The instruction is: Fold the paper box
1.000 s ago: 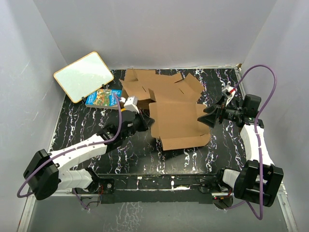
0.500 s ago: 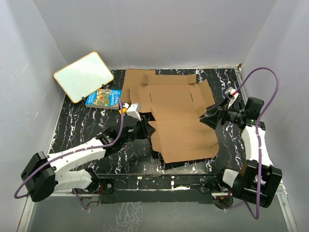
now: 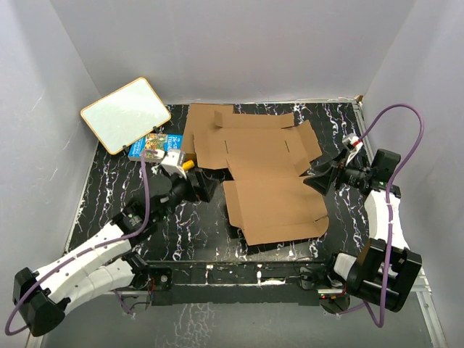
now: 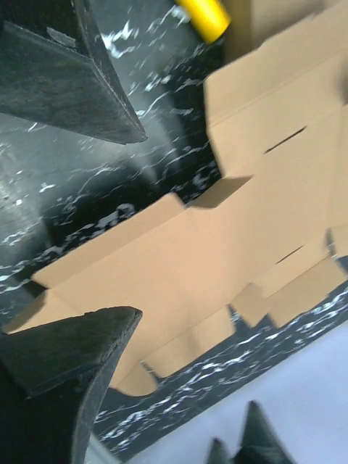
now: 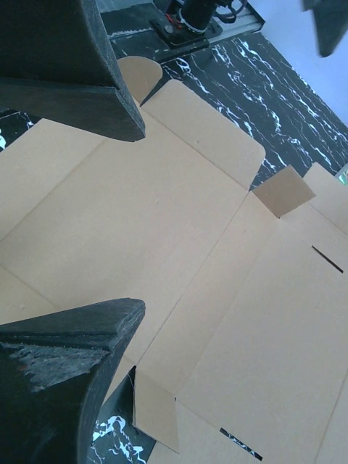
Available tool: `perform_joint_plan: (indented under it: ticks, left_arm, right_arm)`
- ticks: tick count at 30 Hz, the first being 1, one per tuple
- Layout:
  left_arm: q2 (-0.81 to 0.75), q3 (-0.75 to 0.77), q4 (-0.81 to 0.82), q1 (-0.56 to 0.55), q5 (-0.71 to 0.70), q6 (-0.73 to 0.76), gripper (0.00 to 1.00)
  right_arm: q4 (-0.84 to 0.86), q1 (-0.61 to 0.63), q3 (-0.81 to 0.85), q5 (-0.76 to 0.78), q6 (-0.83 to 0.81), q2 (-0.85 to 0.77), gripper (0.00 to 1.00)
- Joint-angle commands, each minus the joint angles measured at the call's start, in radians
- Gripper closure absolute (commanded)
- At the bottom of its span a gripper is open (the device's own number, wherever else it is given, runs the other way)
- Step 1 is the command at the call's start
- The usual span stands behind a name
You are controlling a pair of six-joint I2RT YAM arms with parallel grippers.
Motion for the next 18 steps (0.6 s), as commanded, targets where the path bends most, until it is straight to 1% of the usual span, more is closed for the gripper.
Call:
perform_joint_plan:
  ticks: [1, 4, 9, 14, 18]
  left_arm:
    - [0.053, 0.132, -0.053, 0.153, 0.153, 0.059, 0.08]
    - [0.121, 0.165, -0.044, 0.254, 0.291, 0.019, 0.08]
    - [0.249, 0.234, -0.073, 0.399, 0.455, -0.018, 0.08]
    - [0.351, 0.232, -0.006, 0.551, 0.620, -0.085, 0.08]
    - [0.420, 0.240, 0.032, 0.605, 0.683, -0.113, 0.10]
  right_arm:
    - [0.070, -0.017, -0.011, -0.024, -0.022, -0.015, 0.02]
    - [0.079, -0.024, -0.015, -0.017, -0.012, -0.030, 0.01]
    - [0.098, -0.025, -0.016, -0.013, 0.010, -0.033, 0.02]
    - [0.100, -0.024, -0.015, -0.003, 0.015, -0.046, 0.02]
    - [0.106, -0.025, -0.011, -0.018, 0.024, -0.039, 0.02]
